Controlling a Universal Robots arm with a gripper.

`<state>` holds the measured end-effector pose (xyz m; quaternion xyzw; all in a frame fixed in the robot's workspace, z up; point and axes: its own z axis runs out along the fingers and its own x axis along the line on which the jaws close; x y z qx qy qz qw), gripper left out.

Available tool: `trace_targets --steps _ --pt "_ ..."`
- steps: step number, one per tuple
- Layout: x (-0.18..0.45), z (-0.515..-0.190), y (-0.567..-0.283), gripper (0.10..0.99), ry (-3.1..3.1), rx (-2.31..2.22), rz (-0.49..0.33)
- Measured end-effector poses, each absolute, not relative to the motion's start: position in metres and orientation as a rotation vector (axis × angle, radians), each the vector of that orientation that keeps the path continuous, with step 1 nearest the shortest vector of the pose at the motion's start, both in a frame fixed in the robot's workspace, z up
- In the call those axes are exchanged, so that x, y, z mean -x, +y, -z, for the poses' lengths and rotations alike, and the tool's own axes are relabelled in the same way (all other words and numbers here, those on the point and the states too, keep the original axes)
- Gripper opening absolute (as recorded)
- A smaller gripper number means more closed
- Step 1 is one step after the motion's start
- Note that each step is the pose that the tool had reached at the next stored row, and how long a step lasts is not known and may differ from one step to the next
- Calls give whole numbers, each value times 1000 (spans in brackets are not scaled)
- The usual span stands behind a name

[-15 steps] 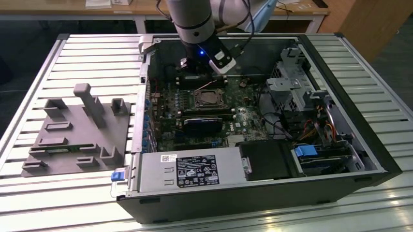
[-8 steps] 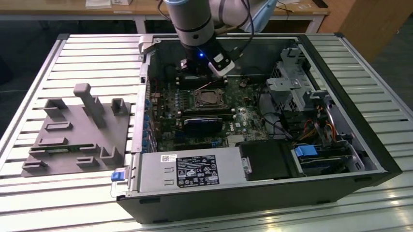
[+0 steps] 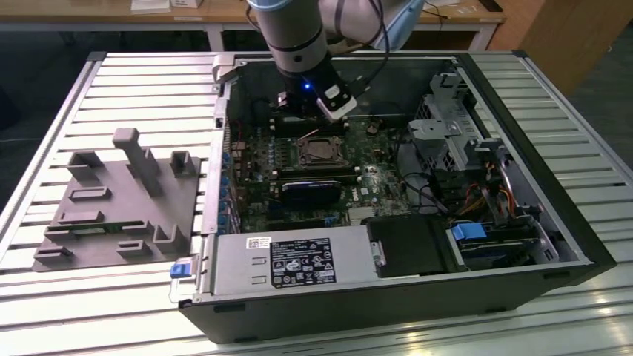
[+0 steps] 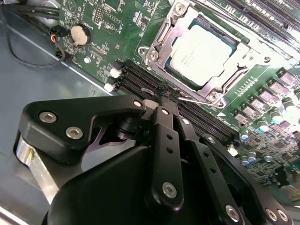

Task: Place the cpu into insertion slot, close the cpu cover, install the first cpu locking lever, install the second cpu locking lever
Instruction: 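Install the first cpu locking lever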

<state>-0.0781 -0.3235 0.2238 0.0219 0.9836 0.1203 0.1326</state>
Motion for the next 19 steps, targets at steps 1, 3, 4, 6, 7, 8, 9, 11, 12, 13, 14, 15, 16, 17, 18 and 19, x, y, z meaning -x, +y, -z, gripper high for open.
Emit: trace_targets --steps 1,3,4,6,7,8,9,11,12,13,14,15,16,17,18,19 --pt "78 -223 -323 102 2853 -69 -348" --pt "78 -222 -321 102 2852 -78 -347" --pt "78 -221 -320 102 2852 -82 -346" --pt "78 -220 -318 102 2851 -90 -345" --pt "78 -219 -317 102 2851 -95 -344" --pt "78 -219 -316 102 2850 -100 -344" --pt "78 -218 -315 102 2850 -105 -343" --pt "78 -217 -315 102 2848 -117 -341" --pt "78 -216 -314 102 2848 -124 -340" --pt "78 -215 -314 102 2847 -130 -339" --pt "78 -215 -314 102 2846 -136 -338" --pt "78 -214 -313 102 2846 -142 -337" --pt "78 -214 -313 102 2845 -148 -337" --pt "78 -213 -312 102 2844 -153 -336" --pt "78 -213 -312 102 2843 -159 -335" --pt "78 -212 -311 102 2843 -165 -334"
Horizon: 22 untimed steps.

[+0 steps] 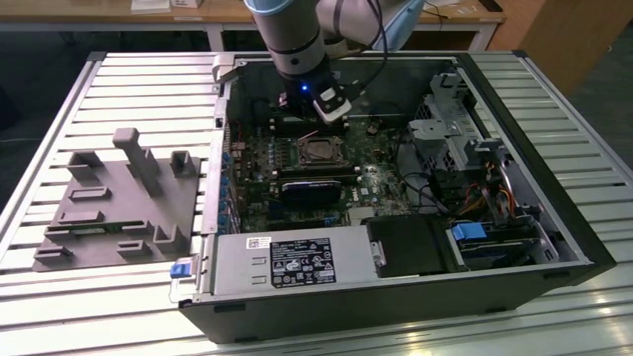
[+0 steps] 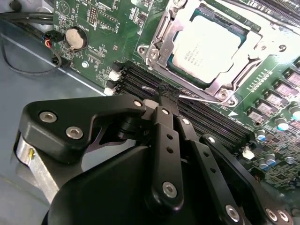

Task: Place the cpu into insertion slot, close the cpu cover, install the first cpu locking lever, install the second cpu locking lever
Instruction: 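Install the first cpu locking lever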

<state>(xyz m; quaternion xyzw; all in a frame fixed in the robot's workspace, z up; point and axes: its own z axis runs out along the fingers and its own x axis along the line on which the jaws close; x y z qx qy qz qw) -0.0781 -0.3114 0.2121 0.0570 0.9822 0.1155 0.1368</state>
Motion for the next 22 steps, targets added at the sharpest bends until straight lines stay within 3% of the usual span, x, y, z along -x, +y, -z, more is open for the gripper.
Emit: trace_targets --steps 22 --pt "80 -201 -305 102 2819 -321 -311"
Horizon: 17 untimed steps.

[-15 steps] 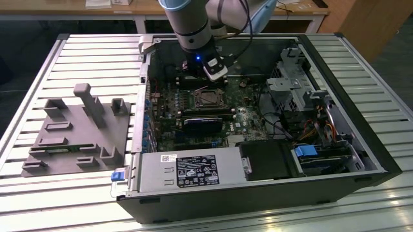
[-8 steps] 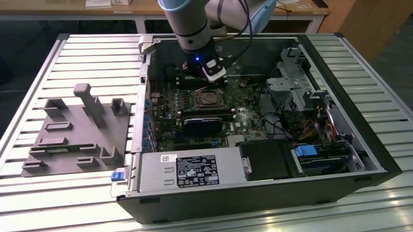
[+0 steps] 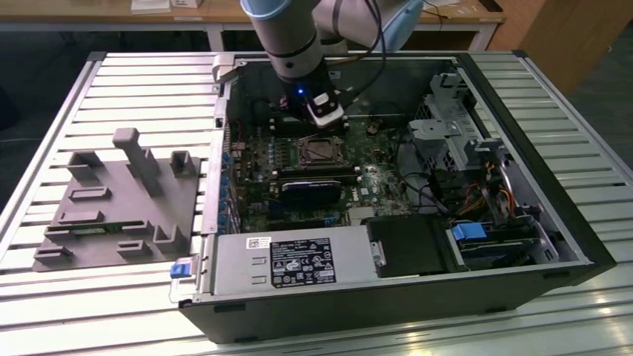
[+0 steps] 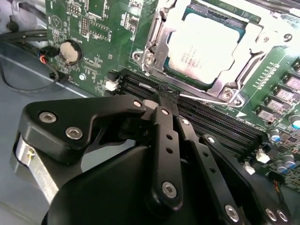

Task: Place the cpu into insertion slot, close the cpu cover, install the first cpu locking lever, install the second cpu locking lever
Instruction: 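Install the first cpu locking lever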

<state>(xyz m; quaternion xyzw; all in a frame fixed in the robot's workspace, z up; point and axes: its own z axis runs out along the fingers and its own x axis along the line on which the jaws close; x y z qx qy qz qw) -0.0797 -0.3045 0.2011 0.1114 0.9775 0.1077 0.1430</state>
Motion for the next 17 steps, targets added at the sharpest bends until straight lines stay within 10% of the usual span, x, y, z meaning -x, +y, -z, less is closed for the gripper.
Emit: trace_targets --steps 17 --pt "83 -194 -300 102 2800 -423 -295"
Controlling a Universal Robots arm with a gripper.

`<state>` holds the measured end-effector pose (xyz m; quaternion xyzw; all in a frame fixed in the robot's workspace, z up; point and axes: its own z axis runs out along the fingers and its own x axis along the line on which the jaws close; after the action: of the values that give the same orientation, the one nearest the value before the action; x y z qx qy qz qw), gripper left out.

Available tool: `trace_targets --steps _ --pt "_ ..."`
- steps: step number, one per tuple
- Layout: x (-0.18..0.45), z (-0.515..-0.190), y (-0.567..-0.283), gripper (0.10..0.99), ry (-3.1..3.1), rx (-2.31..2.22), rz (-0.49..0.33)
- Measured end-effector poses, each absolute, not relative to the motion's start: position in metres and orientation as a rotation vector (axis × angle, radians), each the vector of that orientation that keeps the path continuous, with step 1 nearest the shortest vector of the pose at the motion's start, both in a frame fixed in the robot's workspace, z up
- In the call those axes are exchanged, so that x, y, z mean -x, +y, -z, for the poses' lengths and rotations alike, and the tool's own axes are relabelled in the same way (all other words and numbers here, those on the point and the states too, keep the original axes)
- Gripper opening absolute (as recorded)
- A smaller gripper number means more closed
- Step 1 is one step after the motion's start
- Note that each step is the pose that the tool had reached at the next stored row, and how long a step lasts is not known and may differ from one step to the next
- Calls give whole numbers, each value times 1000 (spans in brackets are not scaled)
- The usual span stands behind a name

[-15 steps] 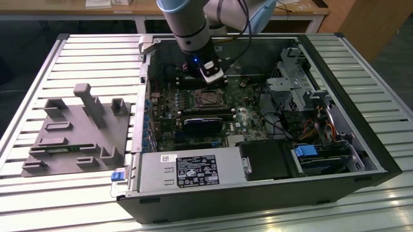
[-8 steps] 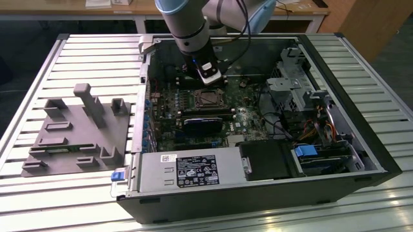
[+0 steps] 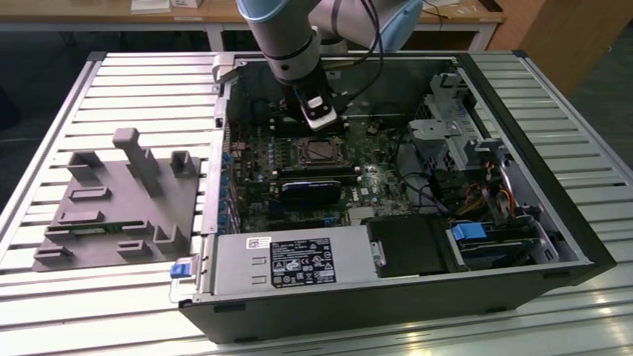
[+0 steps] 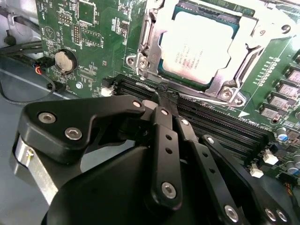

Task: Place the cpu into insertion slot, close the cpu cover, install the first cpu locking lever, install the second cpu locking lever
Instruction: 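Install the first cpu locking lever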

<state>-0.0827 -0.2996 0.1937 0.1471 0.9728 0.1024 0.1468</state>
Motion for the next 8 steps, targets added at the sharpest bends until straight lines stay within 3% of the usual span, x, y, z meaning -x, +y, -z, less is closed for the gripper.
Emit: trace_targets --steps 8 --pt "83 -192 -299 102 2797 -437 -293"
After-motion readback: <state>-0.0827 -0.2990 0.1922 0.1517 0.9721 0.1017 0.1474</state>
